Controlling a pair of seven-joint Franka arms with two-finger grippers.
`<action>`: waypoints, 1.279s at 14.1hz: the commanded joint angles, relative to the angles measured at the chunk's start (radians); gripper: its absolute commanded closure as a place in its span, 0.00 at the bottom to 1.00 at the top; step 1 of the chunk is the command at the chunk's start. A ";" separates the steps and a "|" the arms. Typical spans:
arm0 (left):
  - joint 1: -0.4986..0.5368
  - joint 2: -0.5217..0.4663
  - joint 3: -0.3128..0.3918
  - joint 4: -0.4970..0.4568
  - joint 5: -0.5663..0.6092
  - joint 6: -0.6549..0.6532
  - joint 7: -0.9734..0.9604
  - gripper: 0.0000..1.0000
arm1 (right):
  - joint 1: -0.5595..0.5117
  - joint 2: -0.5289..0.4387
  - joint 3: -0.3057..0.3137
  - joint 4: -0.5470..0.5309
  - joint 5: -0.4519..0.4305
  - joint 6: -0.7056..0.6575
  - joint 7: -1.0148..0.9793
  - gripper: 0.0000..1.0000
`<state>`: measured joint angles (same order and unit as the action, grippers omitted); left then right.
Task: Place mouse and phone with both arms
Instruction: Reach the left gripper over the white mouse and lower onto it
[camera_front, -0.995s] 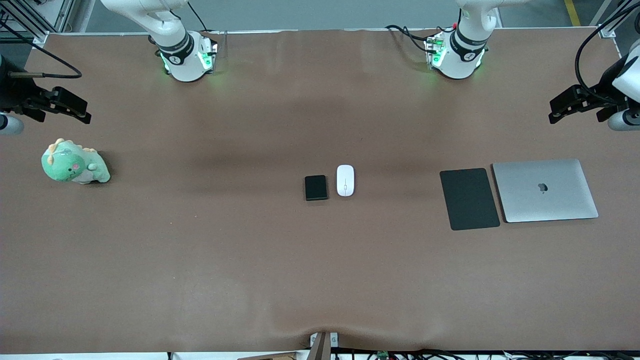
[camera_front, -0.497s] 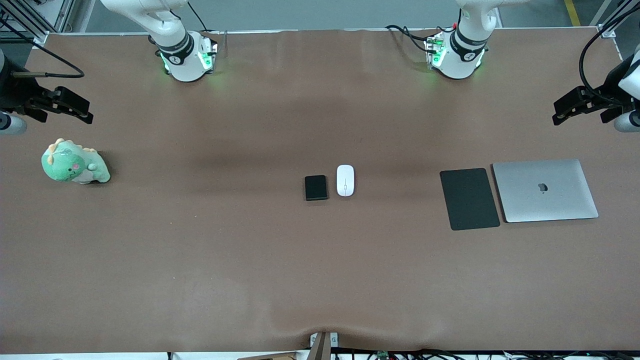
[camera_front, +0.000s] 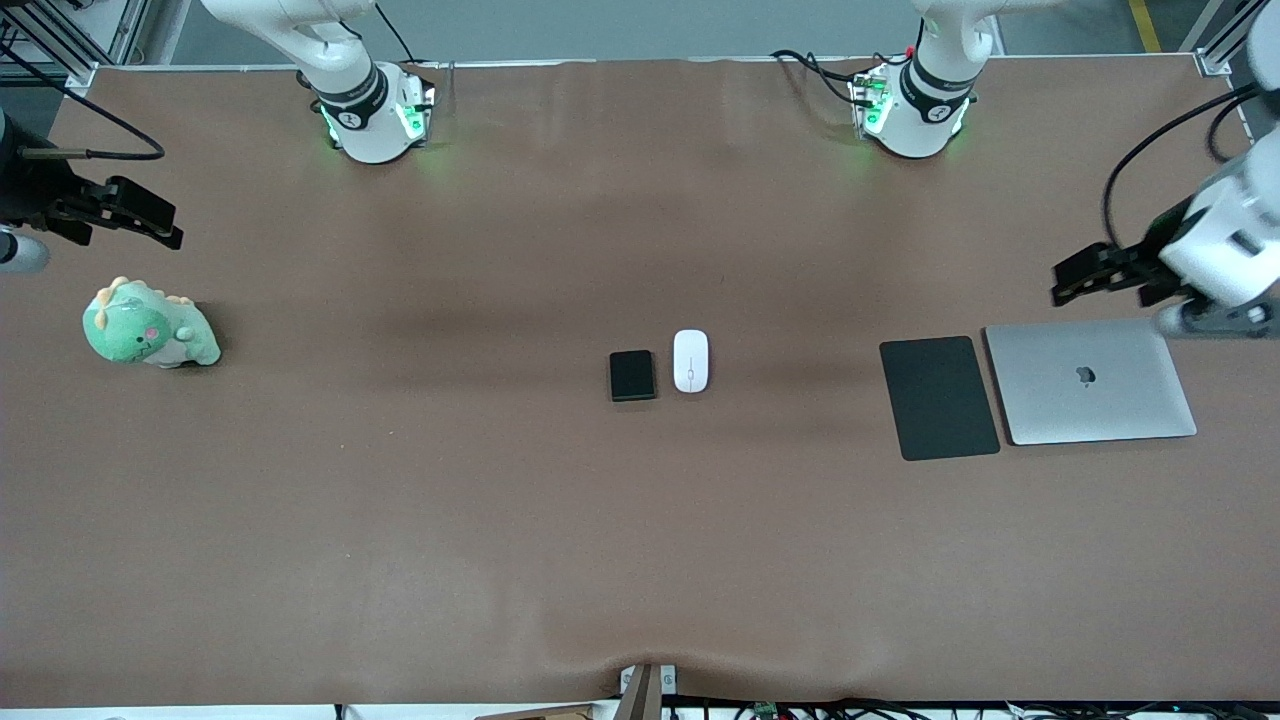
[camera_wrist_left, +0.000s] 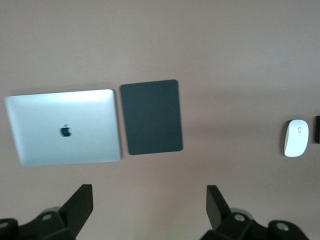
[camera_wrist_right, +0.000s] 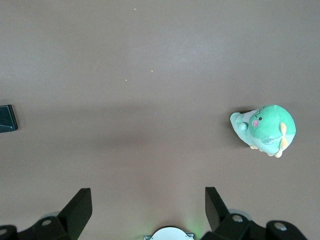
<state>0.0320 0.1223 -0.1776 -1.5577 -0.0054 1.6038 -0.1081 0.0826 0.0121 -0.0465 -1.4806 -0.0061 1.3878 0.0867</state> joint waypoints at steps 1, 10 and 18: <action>-0.093 0.080 -0.008 -0.001 -0.010 0.042 -0.102 0.00 | -0.001 0.005 0.007 -0.006 -0.017 0.005 -0.010 0.00; -0.409 0.321 -0.010 -0.007 0.005 0.316 -0.455 0.00 | -0.010 0.011 0.007 -0.006 -0.018 0.002 -0.010 0.00; -0.586 0.520 -0.006 0.002 0.071 0.507 -0.623 0.00 | -0.018 0.006 0.004 0.002 -0.018 -0.012 -0.013 0.00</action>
<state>-0.5207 0.5945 -0.1920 -1.5744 0.0444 2.0855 -0.6930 0.0789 0.0248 -0.0492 -1.4863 -0.0062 1.3860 0.0866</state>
